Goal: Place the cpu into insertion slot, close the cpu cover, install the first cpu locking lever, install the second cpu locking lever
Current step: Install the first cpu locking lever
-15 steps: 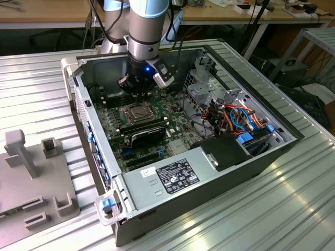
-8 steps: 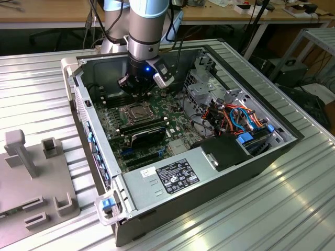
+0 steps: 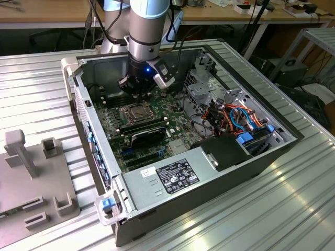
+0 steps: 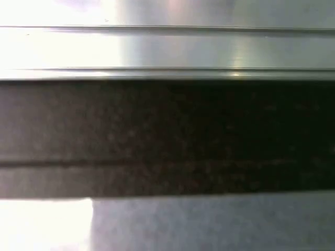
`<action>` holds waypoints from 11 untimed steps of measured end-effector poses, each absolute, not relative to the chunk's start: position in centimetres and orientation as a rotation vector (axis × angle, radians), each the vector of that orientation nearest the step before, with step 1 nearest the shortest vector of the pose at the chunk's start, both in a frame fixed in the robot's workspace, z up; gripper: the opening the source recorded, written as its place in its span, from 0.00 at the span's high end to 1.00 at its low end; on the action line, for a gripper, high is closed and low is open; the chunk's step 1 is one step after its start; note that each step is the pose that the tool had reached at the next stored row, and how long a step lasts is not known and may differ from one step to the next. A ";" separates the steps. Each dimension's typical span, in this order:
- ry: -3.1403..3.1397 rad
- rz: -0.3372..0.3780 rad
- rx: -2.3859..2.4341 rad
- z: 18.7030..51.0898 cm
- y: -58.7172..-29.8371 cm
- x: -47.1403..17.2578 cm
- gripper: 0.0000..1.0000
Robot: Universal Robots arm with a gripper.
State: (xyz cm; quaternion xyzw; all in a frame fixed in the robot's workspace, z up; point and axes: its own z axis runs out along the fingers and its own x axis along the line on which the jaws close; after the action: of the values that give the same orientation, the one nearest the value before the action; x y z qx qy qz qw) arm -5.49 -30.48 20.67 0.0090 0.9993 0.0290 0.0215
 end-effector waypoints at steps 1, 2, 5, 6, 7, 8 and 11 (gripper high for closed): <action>3.097 0.090 0.028 20.7 -30.5 -5.5 0.89; 3.097 0.089 0.028 20.7 -30.5 -5.5 0.89; 3.097 0.089 0.028 20.7 -30.5 -5.5 0.89; 3.097 0.089 0.028 20.7 -30.5 -5.5 0.89; 3.097 0.089 0.028 20.7 -30.5 -5.5 0.89; 3.098 0.089 0.028 20.7 -30.5 -5.4 0.89; 3.097 0.090 0.028 20.7 -30.5 -5.1 0.89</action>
State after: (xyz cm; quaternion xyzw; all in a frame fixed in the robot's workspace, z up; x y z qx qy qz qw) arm -5.14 -30.51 20.66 0.0090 0.9993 0.0289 0.0216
